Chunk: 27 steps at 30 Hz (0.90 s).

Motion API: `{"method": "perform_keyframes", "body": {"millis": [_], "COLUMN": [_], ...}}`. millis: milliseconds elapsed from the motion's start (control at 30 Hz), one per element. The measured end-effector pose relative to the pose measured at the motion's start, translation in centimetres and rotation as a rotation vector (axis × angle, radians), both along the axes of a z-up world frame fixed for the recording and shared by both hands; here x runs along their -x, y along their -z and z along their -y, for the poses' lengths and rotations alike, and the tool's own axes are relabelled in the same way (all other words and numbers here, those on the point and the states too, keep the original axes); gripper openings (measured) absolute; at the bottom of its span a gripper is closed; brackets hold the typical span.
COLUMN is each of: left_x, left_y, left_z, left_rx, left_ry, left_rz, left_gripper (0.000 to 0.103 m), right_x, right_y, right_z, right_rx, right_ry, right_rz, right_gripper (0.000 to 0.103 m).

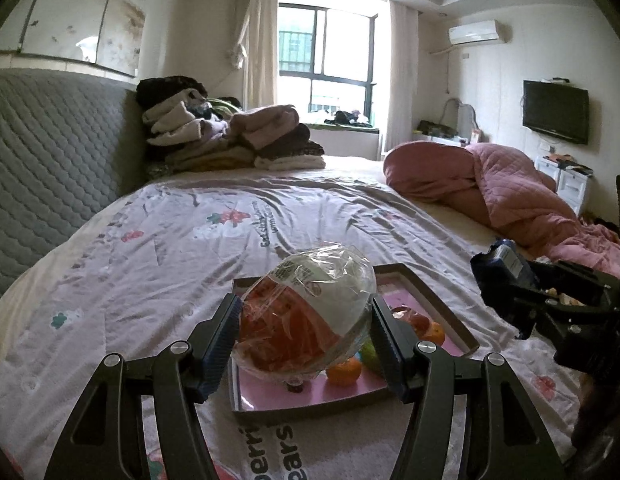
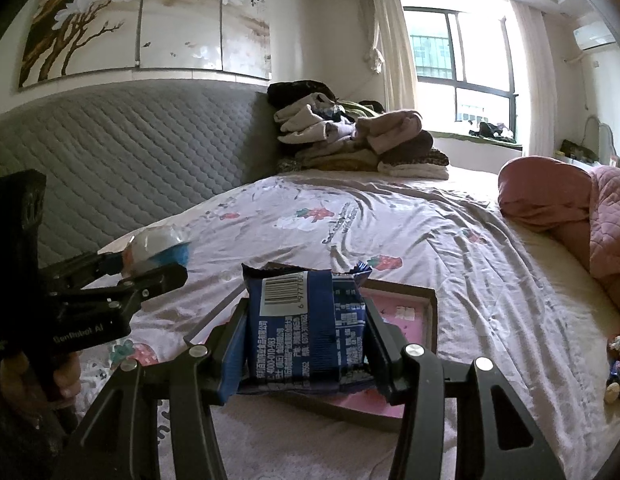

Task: Organize objects
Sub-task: 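Lift and carry the wrapped egg and blue packet in both tools toward the tray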

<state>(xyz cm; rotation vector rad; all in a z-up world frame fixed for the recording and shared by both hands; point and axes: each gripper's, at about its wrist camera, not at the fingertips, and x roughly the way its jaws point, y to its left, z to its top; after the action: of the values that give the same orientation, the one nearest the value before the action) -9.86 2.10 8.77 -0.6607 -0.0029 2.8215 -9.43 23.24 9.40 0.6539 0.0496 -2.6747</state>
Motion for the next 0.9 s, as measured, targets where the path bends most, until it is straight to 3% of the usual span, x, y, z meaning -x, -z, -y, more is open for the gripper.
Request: {"method": "perform_keyframes", "body": {"millis": [900], "left_x": [3.7], "left_y": [-0.1], "left_z": [0.8], "left_rx": [-0.005], "left_ry": [-0.043], "left_rz": [-0.008], "left_gripper": [0.065], "right_x": [2.7], "right_y": [-1.6], "right_z": [-2.1], "right_rx": [0.030], "right_ry": [0.058], "right_rz": [-0.066], "right_gripper": [0.052]}}
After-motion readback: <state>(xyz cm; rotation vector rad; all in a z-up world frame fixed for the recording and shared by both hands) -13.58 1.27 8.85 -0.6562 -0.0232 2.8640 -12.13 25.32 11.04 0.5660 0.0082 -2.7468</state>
